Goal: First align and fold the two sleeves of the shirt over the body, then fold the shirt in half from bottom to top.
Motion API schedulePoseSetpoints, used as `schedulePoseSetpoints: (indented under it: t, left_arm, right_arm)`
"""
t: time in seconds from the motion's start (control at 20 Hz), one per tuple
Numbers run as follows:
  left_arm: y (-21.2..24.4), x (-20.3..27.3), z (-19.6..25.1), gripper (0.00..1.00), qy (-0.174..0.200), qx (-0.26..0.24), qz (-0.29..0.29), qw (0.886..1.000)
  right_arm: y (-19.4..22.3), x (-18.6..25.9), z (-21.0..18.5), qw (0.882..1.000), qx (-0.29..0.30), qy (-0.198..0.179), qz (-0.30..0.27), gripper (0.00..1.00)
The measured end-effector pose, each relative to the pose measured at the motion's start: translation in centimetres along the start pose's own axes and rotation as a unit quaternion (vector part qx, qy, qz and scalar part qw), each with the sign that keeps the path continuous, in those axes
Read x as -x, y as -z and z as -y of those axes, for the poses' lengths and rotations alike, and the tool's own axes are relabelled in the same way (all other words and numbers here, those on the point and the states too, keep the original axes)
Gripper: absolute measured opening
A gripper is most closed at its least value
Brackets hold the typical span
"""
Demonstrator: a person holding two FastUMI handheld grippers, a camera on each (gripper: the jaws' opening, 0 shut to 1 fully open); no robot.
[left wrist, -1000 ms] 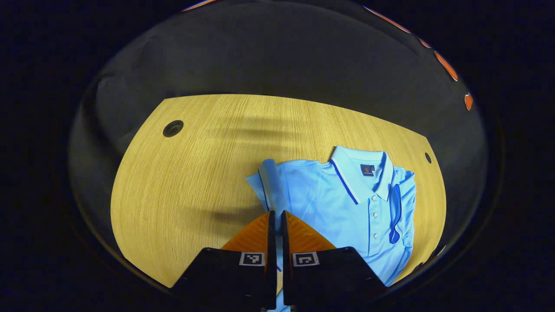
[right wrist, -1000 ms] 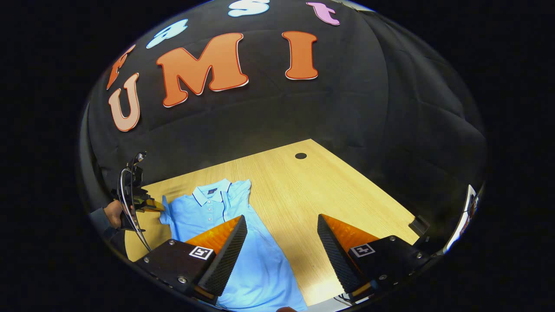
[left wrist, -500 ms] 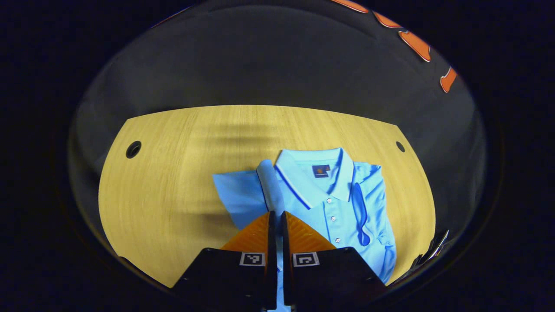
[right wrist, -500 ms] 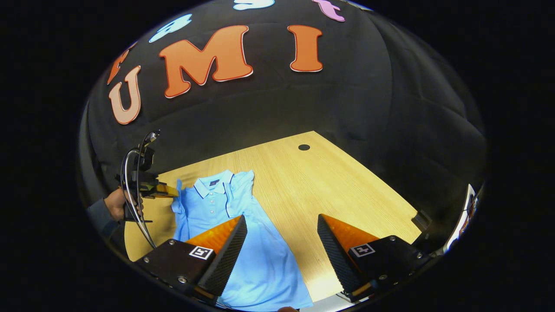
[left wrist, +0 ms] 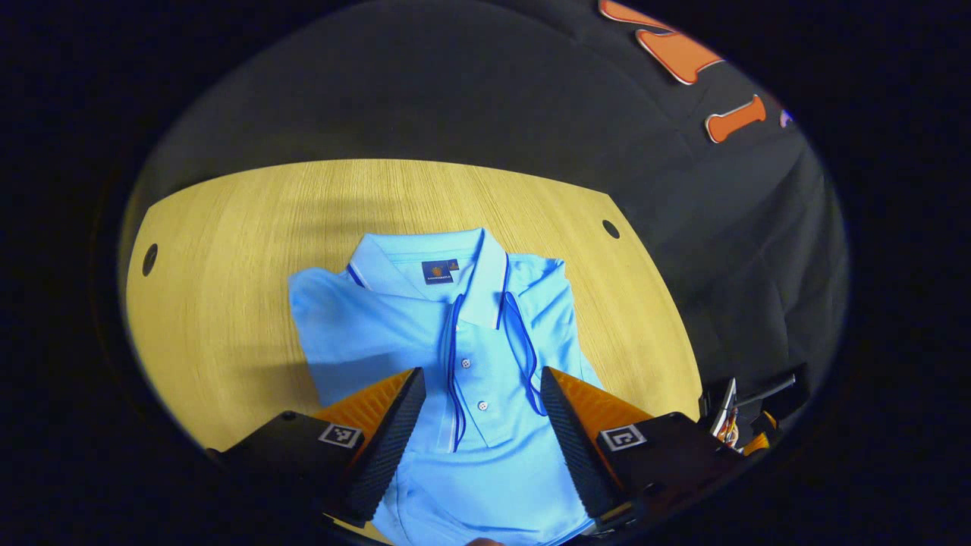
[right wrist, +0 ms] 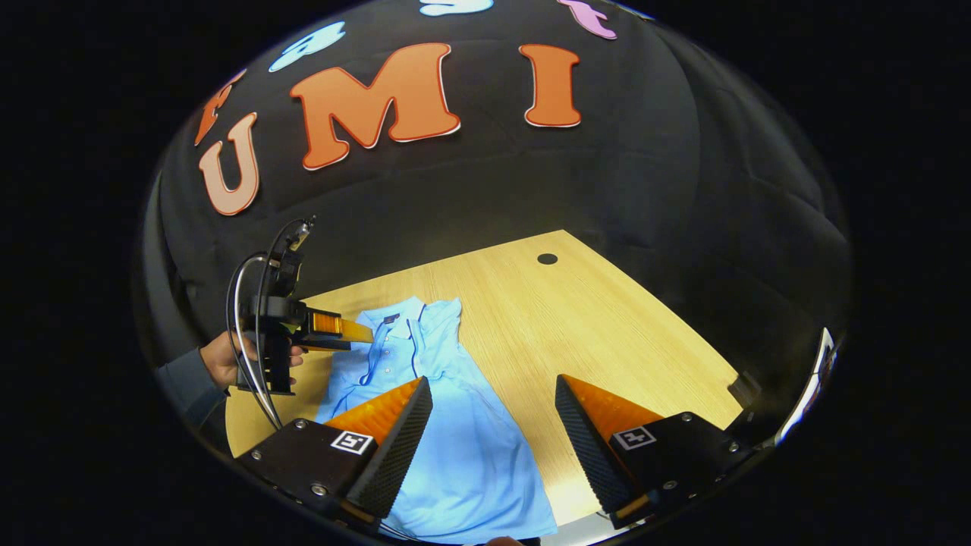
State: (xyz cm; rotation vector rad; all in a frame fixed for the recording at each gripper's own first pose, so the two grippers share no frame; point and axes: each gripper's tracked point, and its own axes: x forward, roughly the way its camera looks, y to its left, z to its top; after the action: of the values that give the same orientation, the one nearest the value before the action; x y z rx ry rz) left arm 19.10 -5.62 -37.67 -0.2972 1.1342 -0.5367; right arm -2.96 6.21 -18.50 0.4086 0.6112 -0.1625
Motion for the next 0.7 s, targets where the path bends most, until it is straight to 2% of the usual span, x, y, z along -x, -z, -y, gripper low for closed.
schedulePoseSetpoints:
  t: [0.1, 0.4, 0.7]
  left_arm:
    - [0.8, 1.5, -1.0, 1.0, -0.036, -0.003, 0.006, 0.999]
    - [4.4, 7.6, -1.6, 1.0, -0.067, 0.025, 0.046, 0.996]
    - [8.1, 13.5, -1.3, 1.0, -0.085, 0.03, 0.09, 0.992]
  right_arm:
    - [0.6, -0.4, -0.4, 1.0, 0.003, -0.017, -0.015, 0.99]
    - [1.8, -0.5, -1.3, 0.997, 0.022, -0.066, -0.027, 0.99]
    - [4.0, 0.5, -0.5, 0.994, 0.047, -0.089, -0.043, 0.99]
